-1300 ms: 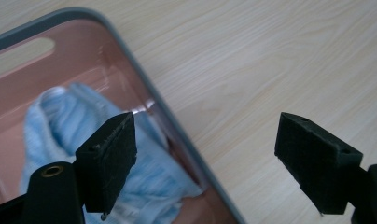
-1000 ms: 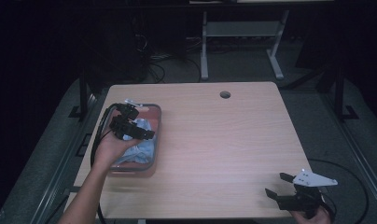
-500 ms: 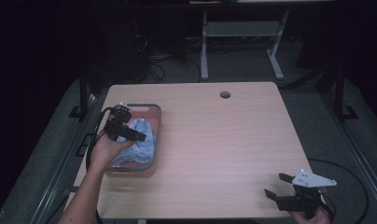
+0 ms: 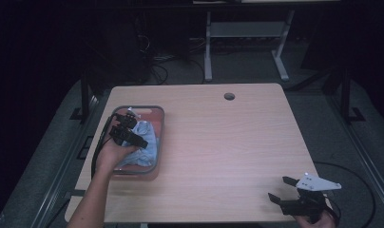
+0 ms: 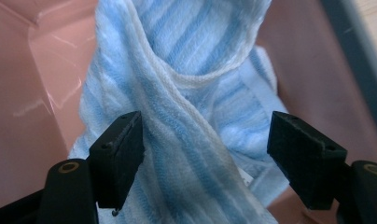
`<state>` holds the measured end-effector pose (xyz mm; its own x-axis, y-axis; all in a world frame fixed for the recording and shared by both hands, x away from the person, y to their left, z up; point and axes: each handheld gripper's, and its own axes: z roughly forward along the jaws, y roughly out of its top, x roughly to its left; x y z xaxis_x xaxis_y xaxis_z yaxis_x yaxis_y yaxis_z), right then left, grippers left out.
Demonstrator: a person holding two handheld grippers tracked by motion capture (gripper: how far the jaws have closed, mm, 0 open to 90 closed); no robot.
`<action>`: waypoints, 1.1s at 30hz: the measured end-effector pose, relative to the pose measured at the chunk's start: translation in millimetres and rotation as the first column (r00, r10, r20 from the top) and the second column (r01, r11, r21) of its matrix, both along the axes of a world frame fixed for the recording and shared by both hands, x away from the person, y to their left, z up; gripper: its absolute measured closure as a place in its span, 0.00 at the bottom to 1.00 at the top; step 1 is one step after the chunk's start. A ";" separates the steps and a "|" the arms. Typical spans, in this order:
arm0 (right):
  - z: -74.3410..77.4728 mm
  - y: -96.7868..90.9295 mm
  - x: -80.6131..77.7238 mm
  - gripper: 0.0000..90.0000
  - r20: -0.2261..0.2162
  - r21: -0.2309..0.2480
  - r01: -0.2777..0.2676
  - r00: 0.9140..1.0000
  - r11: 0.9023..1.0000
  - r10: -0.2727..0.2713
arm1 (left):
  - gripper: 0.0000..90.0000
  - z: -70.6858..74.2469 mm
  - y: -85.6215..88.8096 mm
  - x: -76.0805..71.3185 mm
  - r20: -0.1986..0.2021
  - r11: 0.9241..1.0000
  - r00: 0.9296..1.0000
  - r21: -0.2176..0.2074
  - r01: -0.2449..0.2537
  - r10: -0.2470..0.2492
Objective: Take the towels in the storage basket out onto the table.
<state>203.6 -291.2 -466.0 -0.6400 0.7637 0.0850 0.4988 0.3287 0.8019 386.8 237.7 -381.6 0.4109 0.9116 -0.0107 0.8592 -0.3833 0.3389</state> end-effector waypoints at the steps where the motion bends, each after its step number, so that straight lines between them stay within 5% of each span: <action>1: 0.1 0.0 0.2 0.17 0.008 -0.002 -0.003 1.000 1.000 0.003 | 0.30 -1.7 -0.1 0.9 -0.007 1.000 1.000 0.003 0.001 -0.001; 7: 0.9 3.6 -1.1 0.17 0.010 -0.002 -0.008 1.000 1.000 0.008 | 0.36 -11.3 0.7 6.3 -0.042 1.000 0.999 0.020 -0.004 0.005; 12: 0.1 6.7 1.4 0.17 0.005 -0.004 -0.018 1.000 1.000 0.018 | 0.43 -19.5 -2.4 6.3 -0.087 0.996 0.996 0.088 0.019 -0.012; 23: -0.2 6.9 1.2 0.17 0.015 -0.006 -0.020 1.000 1.000 0.020 | 0.54 -32.7 -14.6 6.6 -0.083 0.974 0.996 0.225 0.036 -0.018; 33: 0.4 4.5 -0.7 0.17 0.014 0.001 -0.024 1.000 1.000 0.024 | 0.63 -32.9 -12.5 5.9 -0.060 0.976 0.998 0.216 0.007 0.006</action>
<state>202.9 -286.8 -465.6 -0.6591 0.7481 0.0766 0.4794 0.3396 0.8092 392.7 225.2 -414.5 0.4156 0.8951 0.1615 0.8755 -0.4418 0.1956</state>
